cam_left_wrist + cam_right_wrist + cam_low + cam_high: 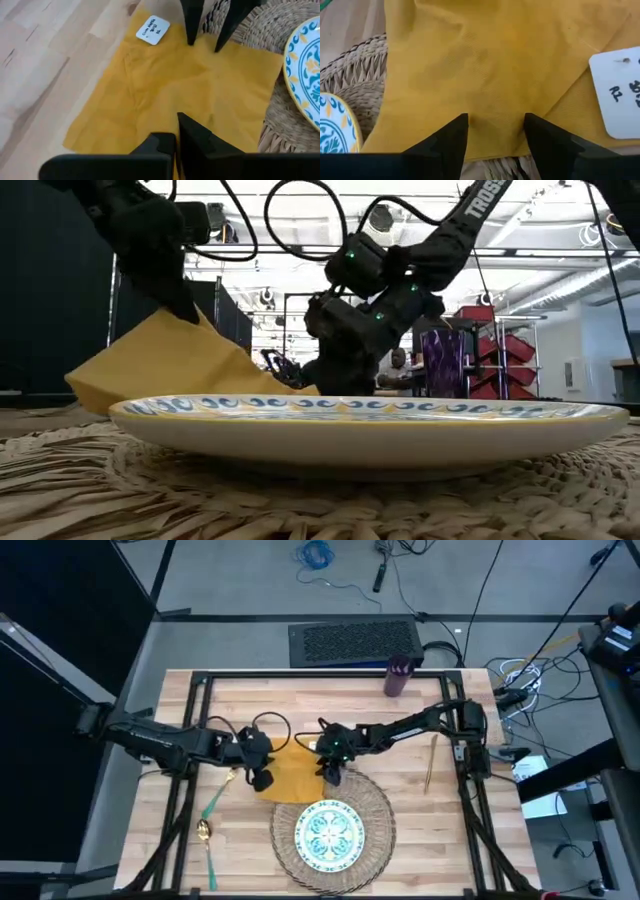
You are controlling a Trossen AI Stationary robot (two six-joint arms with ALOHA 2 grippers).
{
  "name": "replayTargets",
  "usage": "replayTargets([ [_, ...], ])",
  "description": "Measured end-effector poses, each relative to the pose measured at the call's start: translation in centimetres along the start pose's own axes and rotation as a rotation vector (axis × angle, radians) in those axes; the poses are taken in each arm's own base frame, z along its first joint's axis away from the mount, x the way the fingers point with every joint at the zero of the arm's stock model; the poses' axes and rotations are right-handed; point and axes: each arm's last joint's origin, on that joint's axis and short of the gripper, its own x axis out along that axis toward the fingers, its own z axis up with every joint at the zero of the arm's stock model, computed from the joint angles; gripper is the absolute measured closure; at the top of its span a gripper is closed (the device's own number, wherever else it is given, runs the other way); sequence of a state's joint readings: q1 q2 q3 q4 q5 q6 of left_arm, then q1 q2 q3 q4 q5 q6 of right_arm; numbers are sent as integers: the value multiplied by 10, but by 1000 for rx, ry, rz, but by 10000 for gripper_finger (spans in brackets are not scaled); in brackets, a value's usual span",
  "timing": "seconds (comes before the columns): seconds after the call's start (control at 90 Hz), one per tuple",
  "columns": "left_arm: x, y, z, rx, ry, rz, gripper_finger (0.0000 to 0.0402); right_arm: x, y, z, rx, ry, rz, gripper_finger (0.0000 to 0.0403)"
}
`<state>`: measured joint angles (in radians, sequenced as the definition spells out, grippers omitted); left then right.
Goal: Set table place
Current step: Fold the yellow napkin
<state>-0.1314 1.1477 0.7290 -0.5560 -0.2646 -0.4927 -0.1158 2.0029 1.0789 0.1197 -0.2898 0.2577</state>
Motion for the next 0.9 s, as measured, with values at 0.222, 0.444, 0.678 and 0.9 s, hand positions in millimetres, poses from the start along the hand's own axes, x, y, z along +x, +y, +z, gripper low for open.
replayTargets([
  [0.222, 0, 0, -1, 3, 7, 4, 402, 0, 0, 2, -6, 12, -16, 332],
  [0.444, 0, 0, -1, 3, 7, 4, 402, 0, 0, 2, -21, 8, -15, 394],
  [0.678, 0, 0, -1, 3, 7, 4, 402, -4, 7, 14, -37, 9, 0, 401],
  [0.9, 0, 1, -1, 7, 11, 7, 402, -24, 25, 36, -118, 50, -81, 402],
])
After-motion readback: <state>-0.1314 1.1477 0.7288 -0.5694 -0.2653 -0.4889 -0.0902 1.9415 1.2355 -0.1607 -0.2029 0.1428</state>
